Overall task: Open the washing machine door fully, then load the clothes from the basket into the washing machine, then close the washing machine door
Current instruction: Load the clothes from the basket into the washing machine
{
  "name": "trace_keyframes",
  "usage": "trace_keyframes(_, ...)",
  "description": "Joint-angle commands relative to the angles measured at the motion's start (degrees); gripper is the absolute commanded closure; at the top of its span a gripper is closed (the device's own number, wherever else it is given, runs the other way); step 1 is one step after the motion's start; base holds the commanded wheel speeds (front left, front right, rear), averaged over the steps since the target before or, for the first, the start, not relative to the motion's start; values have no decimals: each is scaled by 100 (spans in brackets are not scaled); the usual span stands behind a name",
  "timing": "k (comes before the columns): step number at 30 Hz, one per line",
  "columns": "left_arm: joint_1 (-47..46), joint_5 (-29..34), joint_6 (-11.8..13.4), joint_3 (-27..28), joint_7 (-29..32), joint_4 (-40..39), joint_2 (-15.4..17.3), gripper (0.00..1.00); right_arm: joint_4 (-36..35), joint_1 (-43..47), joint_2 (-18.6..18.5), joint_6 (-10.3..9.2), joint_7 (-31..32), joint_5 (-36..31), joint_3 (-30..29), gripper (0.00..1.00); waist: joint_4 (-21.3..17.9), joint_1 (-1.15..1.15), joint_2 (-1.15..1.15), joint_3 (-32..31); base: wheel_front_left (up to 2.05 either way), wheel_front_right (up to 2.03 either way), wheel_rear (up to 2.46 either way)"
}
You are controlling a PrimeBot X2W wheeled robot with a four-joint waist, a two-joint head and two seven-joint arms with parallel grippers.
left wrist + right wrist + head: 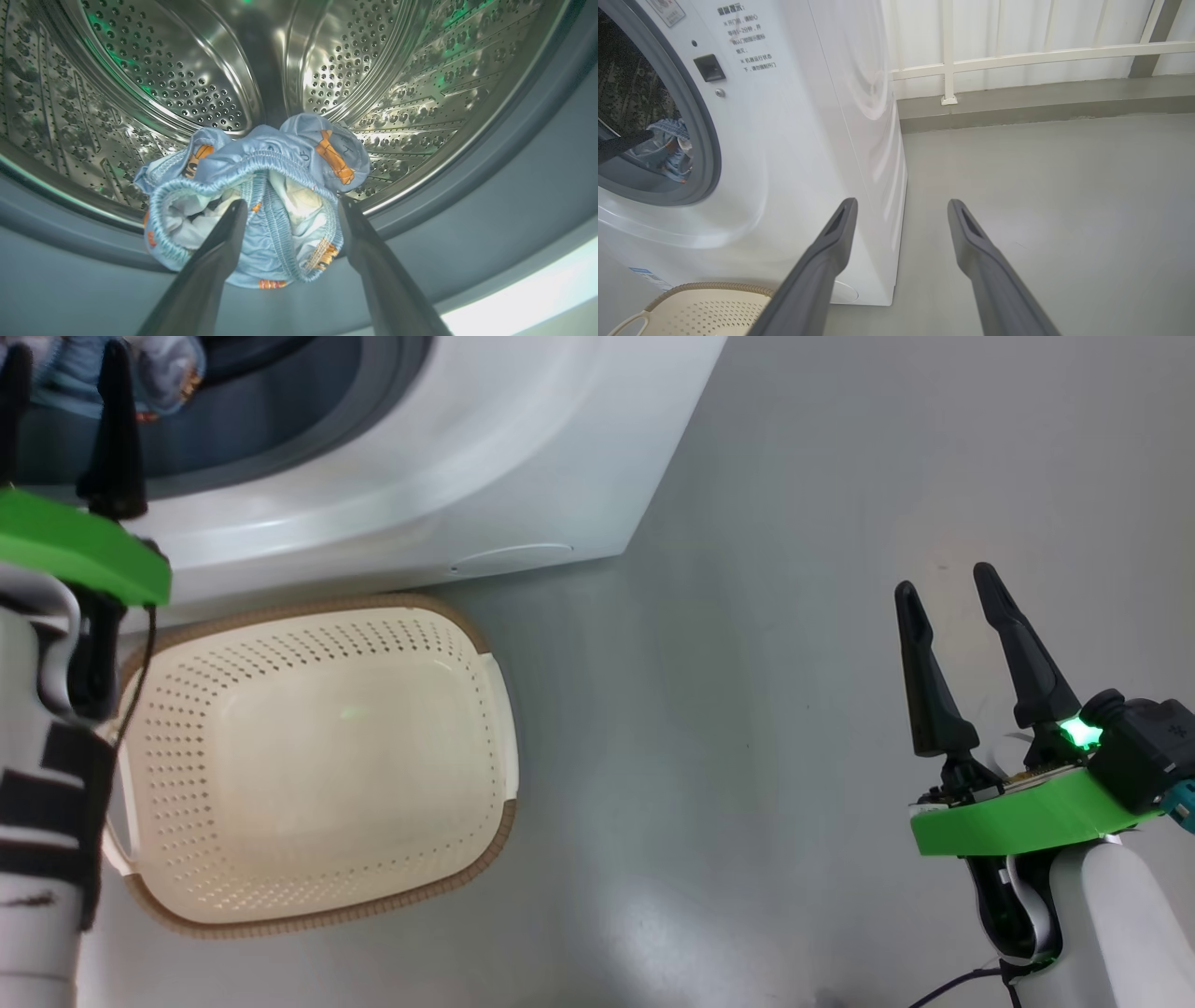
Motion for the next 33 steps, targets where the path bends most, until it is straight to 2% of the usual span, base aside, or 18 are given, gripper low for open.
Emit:
trace_keyframes(1, 135, 49, -14, 177, -29, -193, 246, 0, -111, 221, -32, 48, -43, -24, 104, 0, 33, 0, 0, -76, 0, 0, 0)
trace_keyframes(15, 1676, 252, -14, 746, -29, -1228, -60, 0, 6, 534, -160, 48, -43, 15, 78, 0, 208, 0, 0, -774, 0, 0, 0)
trace_keyframes(33, 3314, 541, -14, 1354, -29, -2042, -474, 0, 76, 1109, -369, 48, -43, 64, 58, 0, 452, 0, 0, -1672, 0, 0, 0)
